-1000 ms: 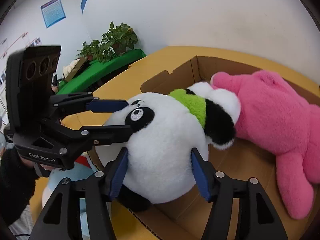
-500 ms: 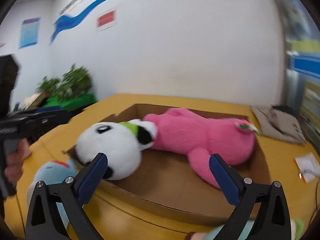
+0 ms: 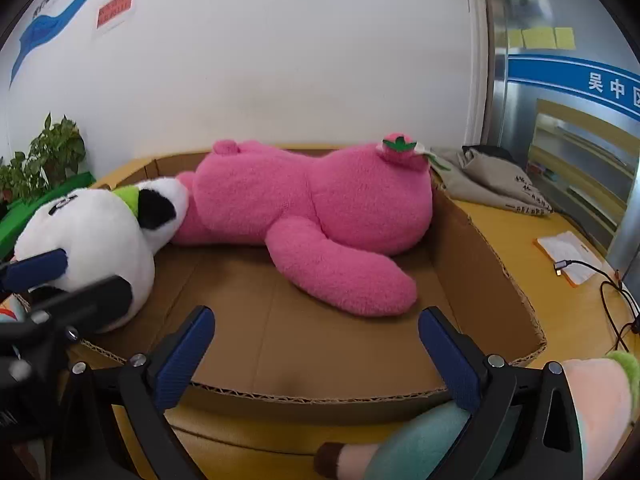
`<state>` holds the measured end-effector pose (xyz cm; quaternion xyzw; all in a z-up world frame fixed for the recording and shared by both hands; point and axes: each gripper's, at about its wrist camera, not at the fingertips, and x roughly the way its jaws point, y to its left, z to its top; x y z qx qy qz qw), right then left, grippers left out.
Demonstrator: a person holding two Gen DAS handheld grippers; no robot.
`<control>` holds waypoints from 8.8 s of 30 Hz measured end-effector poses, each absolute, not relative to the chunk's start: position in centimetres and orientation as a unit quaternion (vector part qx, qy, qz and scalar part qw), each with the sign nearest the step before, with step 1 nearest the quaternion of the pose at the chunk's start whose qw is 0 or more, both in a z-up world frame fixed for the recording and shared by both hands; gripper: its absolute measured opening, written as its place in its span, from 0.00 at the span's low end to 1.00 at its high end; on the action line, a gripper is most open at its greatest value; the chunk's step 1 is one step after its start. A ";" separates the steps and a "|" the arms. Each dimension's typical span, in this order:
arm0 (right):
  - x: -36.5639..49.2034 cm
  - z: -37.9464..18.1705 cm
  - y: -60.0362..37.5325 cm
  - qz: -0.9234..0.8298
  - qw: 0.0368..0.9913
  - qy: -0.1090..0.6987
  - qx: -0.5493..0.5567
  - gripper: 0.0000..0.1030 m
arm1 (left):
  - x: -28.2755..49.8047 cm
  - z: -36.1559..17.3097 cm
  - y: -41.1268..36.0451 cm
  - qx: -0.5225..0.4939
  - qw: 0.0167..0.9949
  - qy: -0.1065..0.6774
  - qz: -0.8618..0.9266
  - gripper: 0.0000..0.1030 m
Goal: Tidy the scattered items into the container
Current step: 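Lower the panda into the box beside the pink bear and open both grippers, then pull both grippers back out of the box, then close both grippers on the light-blue plush bear with red headband, then lift the blue bear with both grippers and carry it over the box, then lower the blue bear into the box and open both grippers, then move both grippers to the pink-and-teal plush with green hair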
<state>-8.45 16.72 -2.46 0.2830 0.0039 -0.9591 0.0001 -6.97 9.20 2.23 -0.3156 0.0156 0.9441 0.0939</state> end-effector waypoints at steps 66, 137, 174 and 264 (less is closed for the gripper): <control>-2.8 -7.5 1.5 -0.845 0.363 -0.076 0.386 1.00 | 3.2 -2.2 -8.6 -0.355 0.072 -0.177 0.915 0.82; 1.9 -8.7 -0.8 -0.809 0.387 0.062 0.438 0.56 | 3.6 -3.0 -6.5 -0.363 0.175 -0.162 0.901 0.62; -14.1 -3.3 14.4 -0.864 0.250 0.055 0.434 0.65 | -13.7 5.0 9.7 -0.333 0.231 -0.096 0.909 0.61; 0.5 -1.8 30.6 -0.913 0.070 -0.083 0.392 1.00 | -8.9 5.6 16.2 -0.338 0.296 0.023 0.893 0.65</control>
